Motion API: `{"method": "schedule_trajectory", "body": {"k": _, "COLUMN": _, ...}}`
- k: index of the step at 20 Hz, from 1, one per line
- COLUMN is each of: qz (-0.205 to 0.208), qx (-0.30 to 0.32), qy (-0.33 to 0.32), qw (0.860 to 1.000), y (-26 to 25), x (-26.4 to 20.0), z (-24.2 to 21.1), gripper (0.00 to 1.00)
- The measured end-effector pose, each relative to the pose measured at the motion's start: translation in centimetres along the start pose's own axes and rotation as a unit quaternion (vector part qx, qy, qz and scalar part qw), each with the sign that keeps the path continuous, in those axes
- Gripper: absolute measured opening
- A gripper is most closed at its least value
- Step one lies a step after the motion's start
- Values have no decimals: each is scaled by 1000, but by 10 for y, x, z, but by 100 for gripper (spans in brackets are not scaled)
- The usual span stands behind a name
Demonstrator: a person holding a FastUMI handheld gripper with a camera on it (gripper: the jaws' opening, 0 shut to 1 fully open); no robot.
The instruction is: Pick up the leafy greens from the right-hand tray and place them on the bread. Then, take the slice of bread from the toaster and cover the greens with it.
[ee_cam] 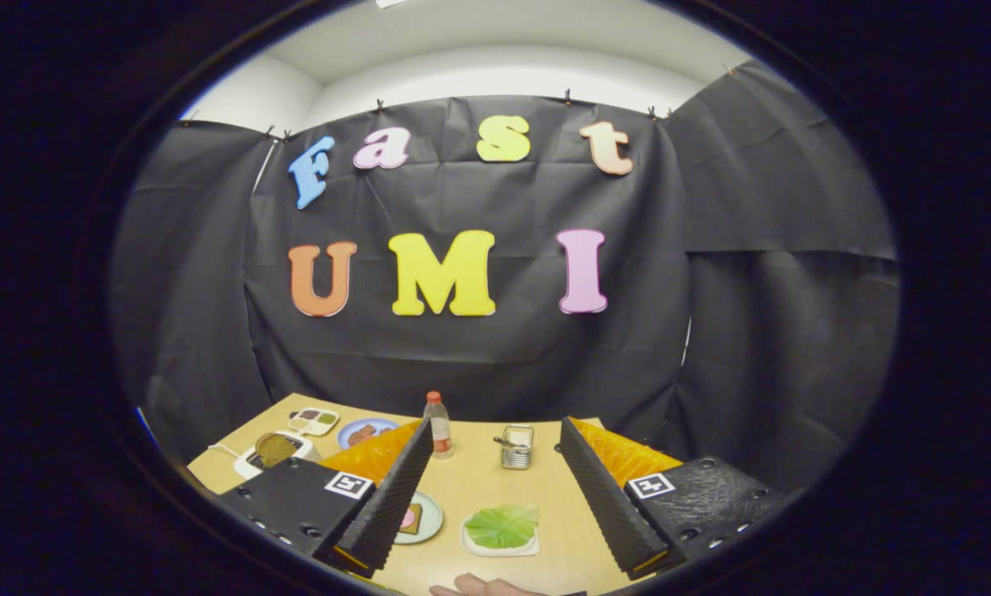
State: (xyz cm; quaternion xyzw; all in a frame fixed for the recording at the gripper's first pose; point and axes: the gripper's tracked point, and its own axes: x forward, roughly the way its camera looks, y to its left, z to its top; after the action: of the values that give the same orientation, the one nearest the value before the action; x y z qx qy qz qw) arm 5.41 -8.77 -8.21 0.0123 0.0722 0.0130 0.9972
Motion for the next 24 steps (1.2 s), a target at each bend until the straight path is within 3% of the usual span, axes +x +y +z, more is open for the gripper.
{"method": "schedule_trajectory", "body": {"k": 8, "qz": 21, "qx": 1, "qy": 137, "qw": 990, "y": -35, "x": 76, "z": -131, "gripper": 96}}
{"method": "schedule_trajectory", "body": {"k": 16, "qz": 41, "qx": -21, "qy": 262, "qw": 964, "y": -62, "x": 155, "z": -251, "gripper": 94}}
{"method": "schedule_trajectory", "body": {"k": 20, "qz": 39, "qx": -7, "qy": 328, "qw": 944, "y": -63, "x": 186, "z": -291, "gripper": 95}}
{"method": "schedule_trajectory", "body": {"k": 21, "qz": 37, "qx": -7, "qy": 338, "qw": 940, "y": -63, "x": 192, "z": -297, "gripper": 89}}
{"method": "schedule_trajectory", "body": {"k": 24, "qz": 29, "qx": 3, "qy": 375, "qw": 926, "y": -58, "x": 200, "z": -316, "gripper": 87}}
